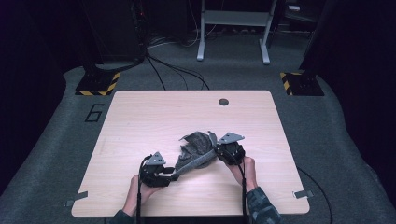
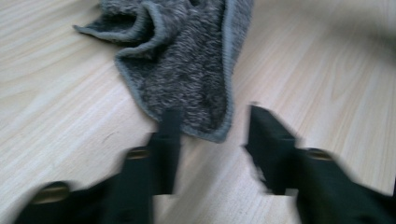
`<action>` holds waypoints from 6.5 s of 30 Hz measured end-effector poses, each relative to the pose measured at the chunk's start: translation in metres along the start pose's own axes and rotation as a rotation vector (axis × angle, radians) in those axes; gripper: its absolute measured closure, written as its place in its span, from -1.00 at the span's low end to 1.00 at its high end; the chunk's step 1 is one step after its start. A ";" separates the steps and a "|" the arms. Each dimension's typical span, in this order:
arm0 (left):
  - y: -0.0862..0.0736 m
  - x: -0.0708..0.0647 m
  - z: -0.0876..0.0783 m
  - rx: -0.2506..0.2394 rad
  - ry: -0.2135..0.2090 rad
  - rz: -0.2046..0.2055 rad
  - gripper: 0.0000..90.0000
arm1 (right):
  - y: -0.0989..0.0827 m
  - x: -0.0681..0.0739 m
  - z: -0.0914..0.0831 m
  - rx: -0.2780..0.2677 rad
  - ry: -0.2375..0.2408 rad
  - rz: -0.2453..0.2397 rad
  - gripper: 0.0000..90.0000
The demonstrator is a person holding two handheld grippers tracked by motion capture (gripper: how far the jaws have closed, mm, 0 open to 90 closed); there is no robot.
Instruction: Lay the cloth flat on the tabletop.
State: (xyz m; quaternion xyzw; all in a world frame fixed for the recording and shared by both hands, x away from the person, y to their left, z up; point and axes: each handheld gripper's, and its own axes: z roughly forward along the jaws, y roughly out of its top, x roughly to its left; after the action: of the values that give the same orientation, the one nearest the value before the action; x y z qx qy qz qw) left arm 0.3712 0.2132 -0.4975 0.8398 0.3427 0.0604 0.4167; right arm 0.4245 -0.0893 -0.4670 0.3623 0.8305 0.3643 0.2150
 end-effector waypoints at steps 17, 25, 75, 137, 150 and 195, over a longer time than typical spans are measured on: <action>0.057 0.027 0.030 0.015 0.103 0.023 -0.37 | 0.017 -0.017 0.005 -0.019 0.050 0.132 -0.20; 0.056 0.036 0.056 0.042 0.008 -0.006 0.54 | 0.019 -0.003 0.037 0.097 0.053 0.105 0.44; 0.096 0.074 0.055 0.028 0.163 -0.083 0.38 | 0.023 -0.074 0.040 0.169 0.020 0.282 0.54; 0.139 0.060 -0.075 -0.259 0.327 0.098 0.98 | 0.090 -0.107 -0.085 -0.280 0.052 0.145 0.99; 0.005 0.024 -0.030 -0.066 0.160 0.027 0.97 | -0.061 -0.041 -0.061 -0.073 0.186 0.224 0.97; 0.024 0.057 0.031 0.105 0.310 0.013 -0.49 | -0.043 -0.042 0.027 0.132 0.052 0.125 -0.15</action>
State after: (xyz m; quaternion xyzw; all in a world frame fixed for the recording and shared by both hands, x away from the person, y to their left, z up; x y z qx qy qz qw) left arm 0.4394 0.2180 -0.5102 0.8434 0.4000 0.1740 0.3138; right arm 0.4497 -0.1291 -0.5131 0.4172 0.8339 0.3307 0.1458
